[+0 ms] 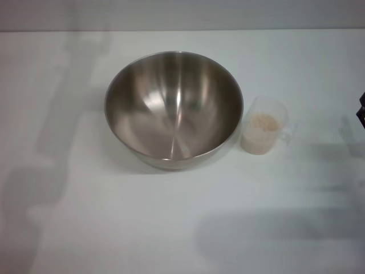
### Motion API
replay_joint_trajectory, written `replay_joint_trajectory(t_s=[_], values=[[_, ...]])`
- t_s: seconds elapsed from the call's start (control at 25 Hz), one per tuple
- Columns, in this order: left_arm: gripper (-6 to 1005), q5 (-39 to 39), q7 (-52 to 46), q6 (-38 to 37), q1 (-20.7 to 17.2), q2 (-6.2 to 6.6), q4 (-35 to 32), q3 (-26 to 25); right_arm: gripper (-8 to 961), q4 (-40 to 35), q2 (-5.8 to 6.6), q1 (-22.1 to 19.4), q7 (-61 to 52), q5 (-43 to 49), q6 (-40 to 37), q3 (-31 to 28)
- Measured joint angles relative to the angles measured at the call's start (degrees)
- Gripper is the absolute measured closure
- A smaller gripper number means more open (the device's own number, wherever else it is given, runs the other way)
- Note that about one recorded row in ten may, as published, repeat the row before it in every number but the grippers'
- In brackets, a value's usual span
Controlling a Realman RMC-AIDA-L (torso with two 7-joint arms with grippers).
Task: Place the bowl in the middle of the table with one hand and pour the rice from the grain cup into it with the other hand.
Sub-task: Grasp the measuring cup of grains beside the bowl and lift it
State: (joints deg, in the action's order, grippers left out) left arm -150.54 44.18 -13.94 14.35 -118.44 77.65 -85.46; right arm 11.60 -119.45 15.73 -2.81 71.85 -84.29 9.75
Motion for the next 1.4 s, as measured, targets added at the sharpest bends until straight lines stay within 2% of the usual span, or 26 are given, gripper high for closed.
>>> replay_joint_trajectory(t_s=[0.12, 0.24, 0.28, 0.32, 0.44, 0.48, 0.64, 0.8, 0.96, 1.4], values=[[232, 0.1, -2.6, -16.9, -3.2, 0.01, -5.6, 4.0, 155, 0.0, 0.0, -0.4, 0.0, 0.9, -0.6, 0.0], [206, 0.1, -9.1, -34.2, -5.1, 0.01, -16.2, 7.3, 155, -0.2, 0.0, -2.0, 0.0, 5.8, -2.7, 0.0], [197, 0.1, -9.1, -34.2, -5.1, 0.01, -16.2, 7.3, 155, -0.2, 0.01, -2.6, 0.0, 7.9, -3.4, 0.0], [188, 0.0, -15.7, -44.4, -5.5, -0.09, -25.9, 8.6, 155, -0.2, 0.0, -3.2, 0.0, 9.8, -4.1, 0.0], [187, 0.0, -17.4, -46.8, -5.5, -0.1, -28.5, 8.8, 154, -0.3, -0.02, -4.6, 0.1, 13.7, -5.4, 0.0], [187, 0.2, -22.3, -52.2, -5.2, -0.11, -35.7, 9.0, 154, -0.3, -0.07, -5.2, 0.1, 15.2, -5.9, 0.0], [188, 0.3, -26.2, -53.4, -5.0, -0.15, -40.2, 8.8, 155, 0.8, -0.21, -6.1, 2.3, 18.5, -5.3, 0.0], [187, 0.3, -26.9, -53.8, -4.2, -0.2, -42.8, 8.6, 153, 3.3, -0.29, -4.8, 5.4, 19.8, -1.3, -0.1], [187, 0.3, -26.9, -54.0, -4.1, -0.16, -43.7, 8.7, 154, 4.5, -0.33, -2.9, 5.4, 19.8, 2.3, -0.4], [188, 0.1, -26.9, -54.7, -4.5, 0.05, -44.8, 8.7, 155, 4.9, -0.38, -1.2, 5.1, 19.5, 5.8, -1.1]])
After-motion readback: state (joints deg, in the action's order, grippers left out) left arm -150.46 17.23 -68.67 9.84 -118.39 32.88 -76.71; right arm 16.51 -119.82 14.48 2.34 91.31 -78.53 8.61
